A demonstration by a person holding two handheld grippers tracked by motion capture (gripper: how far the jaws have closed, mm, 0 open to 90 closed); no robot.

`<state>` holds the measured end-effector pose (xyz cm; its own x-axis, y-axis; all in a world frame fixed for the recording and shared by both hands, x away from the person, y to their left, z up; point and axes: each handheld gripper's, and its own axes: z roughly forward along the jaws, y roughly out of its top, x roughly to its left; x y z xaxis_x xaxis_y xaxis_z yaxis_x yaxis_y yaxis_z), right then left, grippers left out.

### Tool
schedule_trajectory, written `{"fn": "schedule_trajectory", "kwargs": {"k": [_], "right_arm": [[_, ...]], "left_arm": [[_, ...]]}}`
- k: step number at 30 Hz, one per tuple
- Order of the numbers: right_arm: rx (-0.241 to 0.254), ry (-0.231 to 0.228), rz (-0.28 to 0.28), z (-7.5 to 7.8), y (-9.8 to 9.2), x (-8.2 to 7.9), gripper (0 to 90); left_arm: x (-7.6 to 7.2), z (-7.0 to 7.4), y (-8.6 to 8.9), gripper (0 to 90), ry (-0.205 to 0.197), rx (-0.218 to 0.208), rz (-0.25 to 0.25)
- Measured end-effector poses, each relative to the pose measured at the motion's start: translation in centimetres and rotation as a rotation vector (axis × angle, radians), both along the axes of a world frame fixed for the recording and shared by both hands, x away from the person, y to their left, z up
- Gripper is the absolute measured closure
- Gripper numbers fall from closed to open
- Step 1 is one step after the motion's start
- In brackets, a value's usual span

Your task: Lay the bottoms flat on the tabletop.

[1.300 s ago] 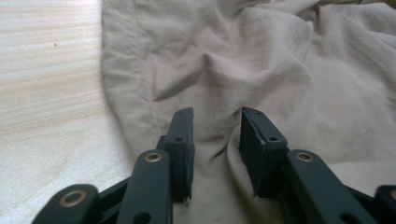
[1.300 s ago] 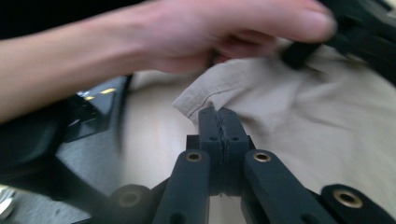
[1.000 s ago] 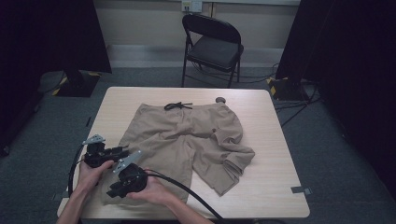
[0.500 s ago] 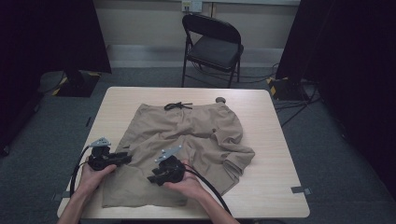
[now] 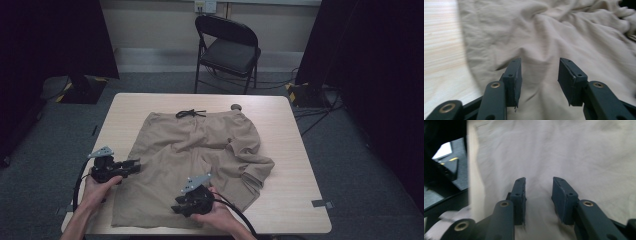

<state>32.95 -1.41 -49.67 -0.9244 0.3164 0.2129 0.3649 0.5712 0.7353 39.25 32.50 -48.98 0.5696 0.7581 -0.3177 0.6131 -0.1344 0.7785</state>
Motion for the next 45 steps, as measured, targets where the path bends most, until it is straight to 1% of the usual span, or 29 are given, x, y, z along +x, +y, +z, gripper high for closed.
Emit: {"fn": "schedule_trajectory", "kwargs": {"k": [1, 2, 3, 4, 6, 7, 8, 10, 12, 13, 16, 19, 20, 21, 23, 24, 26, 29, 31, 32, 33, 34, 35, 36, 38, 39, 41, 42, 45], "right_arm": [[0.009, 0.006, 0.005, 0.0, -0.3, -0.3, 65.4], [0.007, 0.015, 0.005, 0.0, -0.5, -0.7, 65.5], [0.002, 0.009, 0.011, 0.0, -0.7, -1.1, 65.4], [0.003, 0.014, 0.019, 0.0, -0.9, -1.4, 65.6], [0.010, 0.025, 0.031, 0.0, -1.3, -2.0, 66.6], [0.006, 0.025, 0.030, 0.0, -1.5, -2.2, 66.5], [0.008, 0.028, 0.028, 0.0, -1.6, -2.3, 66.3], [0.008, 0.028, 0.034, 0.0, -1.5, -2.2, 66.3], [0.004, 0.038, 0.035, 0.1, -1.5, -2.1, 65.8], [0.001, 0.041, 0.034, 0.1, -1.5, -2.0, 64.5], [0.004, 0.021, 0.026, 0.6, -1.7, -1.9, 60.4], [0.025, 0.010, -0.042, 1.2, -2.7, -0.8, 58.0], [0.035, -0.003, -0.099, 1.6, -3.7, 0.1, 57.3], [0.035, -0.003, -0.099, 1.6, -3.7, 0.1, 57.3], [0.028, -0.017, -0.157, 1.8, -5.0, 1.0, 56.4], [0.027, -0.017, -0.183, 2.0, -5.8, 1.3, 56.2], [0.028, -0.021, -0.233, 2.3, -7.5, 1.8, 55.5], [0.032, -0.032, -0.284, 2.9, -9.7, 2.2, 55.4], [0.038, -0.040, -0.325, 3.4, -11.2, 2.4, 55.3], [0.039, -0.048, -0.346, 3.5, -12.0, 2.5, 54.9], [0.033, -0.058, -0.402, 3.7, -13.6, 2.7, 53.3], [0.033, -0.058, -0.402, 3.7, -13.6, 2.7, 53.3], [0.033, -0.065, -0.429, 3.8, -14.4, 2.9, 52.7], [0.039, -0.068, -0.455, 3.8, -15.3, 3.0, 51.4], [0.043, -0.069, -0.505, 3.9, -17.0, 3.3, 48.8], [0.045, -0.065, -0.529, 4.0, -18.0, 3.6, 47.8], [0.046, -0.058, -0.559, 4.0, -19.2, 3.8, 46.0], [0.045, -0.063, -0.578, 4.0, -20.0, 4.0, 44.0], [0.068, -0.049, -0.611, 3.6, -21.1, 4.0, 44.2]], "left_arm": [[0.1, -0.1, 0.0, 52.9, 0.003, 0.005, 0.000], [0.2, -0.2, -0.2, 52.6, 0.011, 0.009, 0.002], [0.3, -0.3, -0.3, 52.4, 0.007, 0.015, 0.005], [0.4, -0.4, -0.6, 52.5, 0.009, 0.015, 0.001], [0.5, -0.4, -1.0, 52.8, 0.012, 0.036, -0.005], [0.6, -0.5, -1.2, 53.6, 0.015, 0.040, -0.017], [0.6, -0.6, -1.4, 54.1, 0.019, 0.048, -0.019], [0.6, -0.9, -1.7, 55.0, 0.024, 0.080, -0.034], [0.4, -0.9, -1.7, 55.2, 0.023, 0.087, -0.045], [0.2, -0.9, -1.7, 55.2, 0.032, 0.088, -0.050], [-0.5, -0.8, -1.7, 55.2, 0.023, 0.104, -0.065], [-0.9, -0.7, -1.7, 55.7, 0.028, 0.125, -0.082], [-1.0, -0.6, -1.7, 55.7, 0.033, 0.125, -0.082], [-1.1, -0.6, -1.7, 55.7, 0.034, 0.124, -0.077], [-1.1, -0.6, -1.7, 55.6, 0.036, 0.120, -0.078], [-1.0, -0.6, -1.7, 55.4, 0.039, 0.113, -0.080], [-1.0, -0.5, -1.8, 54.2, 0.042, 0.085, -0.082], [-0.9, 0.2, -2.2, 53.0, 0.009, 0.059, -0.075], [-0.8, 0.6, -2.5, 53.0, -0.002, 0.033, -0.080], [-0.7, 0.6, -2.7, 53.0, -0.007, 0.026, -0.085], [-0.7, 0.5, -2.9, 53.6, -0.004, 0.033, -0.086], [-0.6, 0.3, -3.0, 53.6, 0.006, 0.047, -0.087], [-0.5, 0.1, -3.2, 53.8, 0.021, 0.061, -0.092], [-0.4, -0.2, -3.2, 54.0, 0.026, 0.076, -0.088], [-0.2, -0.6, -3.1, 54.4, 0.036, 0.089, -0.083], [-0.1, -0.7, -3.1, 54.3, 0.033, 0.095, -0.078], [-0.1, -0.8, -3.0, 54.8, 0.030, 0.090, -0.076], [-0.2, -0.8, -2.9, 54.7, 0.025, 0.092, -0.073], [-0.3, -0.9, -2.7, 54.7, 0.017, 0.090, -0.070]]}}
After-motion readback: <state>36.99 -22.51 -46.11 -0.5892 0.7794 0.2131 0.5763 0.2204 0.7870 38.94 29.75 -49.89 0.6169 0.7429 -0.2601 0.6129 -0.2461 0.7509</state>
